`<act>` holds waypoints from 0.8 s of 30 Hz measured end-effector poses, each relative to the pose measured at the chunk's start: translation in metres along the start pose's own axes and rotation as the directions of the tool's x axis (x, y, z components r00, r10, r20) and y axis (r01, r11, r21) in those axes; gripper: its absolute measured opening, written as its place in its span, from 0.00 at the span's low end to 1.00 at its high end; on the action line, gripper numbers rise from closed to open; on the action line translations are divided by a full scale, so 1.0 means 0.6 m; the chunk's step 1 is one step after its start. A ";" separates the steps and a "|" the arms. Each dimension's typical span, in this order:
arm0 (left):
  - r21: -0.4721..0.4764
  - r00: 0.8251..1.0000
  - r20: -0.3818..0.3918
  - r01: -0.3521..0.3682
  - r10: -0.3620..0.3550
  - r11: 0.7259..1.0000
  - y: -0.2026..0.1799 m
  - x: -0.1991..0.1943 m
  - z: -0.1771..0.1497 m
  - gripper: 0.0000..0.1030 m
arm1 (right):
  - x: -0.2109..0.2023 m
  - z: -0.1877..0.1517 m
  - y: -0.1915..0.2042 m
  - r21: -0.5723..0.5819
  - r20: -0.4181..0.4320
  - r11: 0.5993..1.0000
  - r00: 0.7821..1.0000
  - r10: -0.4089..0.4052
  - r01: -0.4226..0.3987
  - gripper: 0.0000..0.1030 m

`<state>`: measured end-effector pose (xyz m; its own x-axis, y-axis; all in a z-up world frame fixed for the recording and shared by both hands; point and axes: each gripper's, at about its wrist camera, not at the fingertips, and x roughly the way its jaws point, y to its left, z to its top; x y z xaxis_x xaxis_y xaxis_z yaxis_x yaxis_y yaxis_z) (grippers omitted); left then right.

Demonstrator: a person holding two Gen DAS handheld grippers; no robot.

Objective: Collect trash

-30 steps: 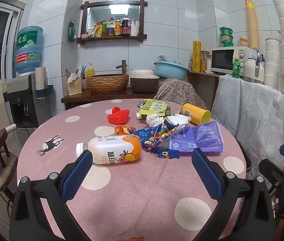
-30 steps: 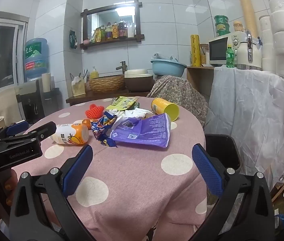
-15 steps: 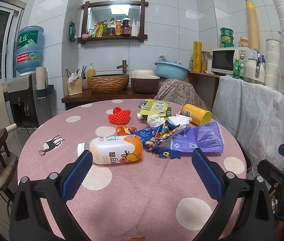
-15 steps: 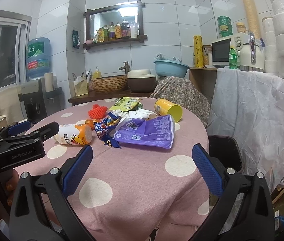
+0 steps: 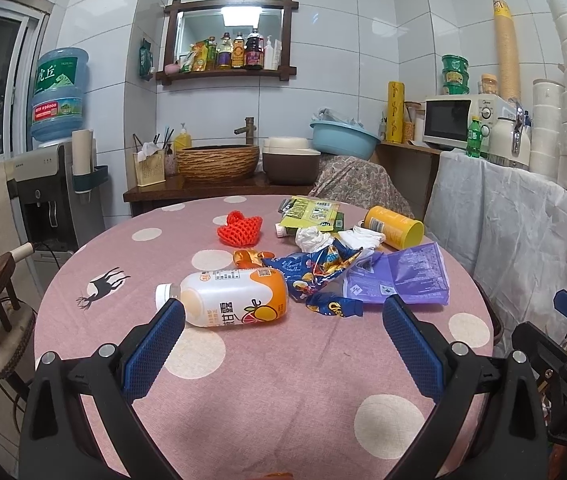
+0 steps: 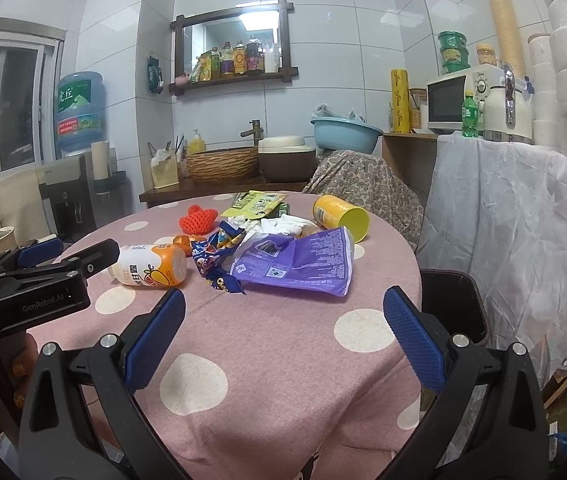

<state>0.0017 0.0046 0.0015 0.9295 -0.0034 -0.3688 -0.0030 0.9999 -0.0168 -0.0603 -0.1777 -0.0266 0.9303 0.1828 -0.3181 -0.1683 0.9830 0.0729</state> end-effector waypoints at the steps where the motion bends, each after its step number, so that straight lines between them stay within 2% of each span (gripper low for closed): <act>1: 0.002 1.000 0.001 -0.001 0.001 1.000 0.000 0.000 0.001 0.95 | 0.001 0.000 0.000 0.002 -0.001 1.000 1.000 0.002 -0.002 0.95; 24: 0.009 1.000 0.000 -0.003 0.003 1.000 0.002 0.001 0.005 0.95 | 0.001 0.004 -0.008 0.002 0.012 1.000 1.000 0.009 -0.010 0.95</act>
<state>0.0035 0.0056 0.0039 0.9294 0.0000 -0.3691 -0.0029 1.0000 -0.0073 -0.0583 -0.1825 -0.0246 0.9323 0.1920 -0.3064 -0.1764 0.9812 0.0779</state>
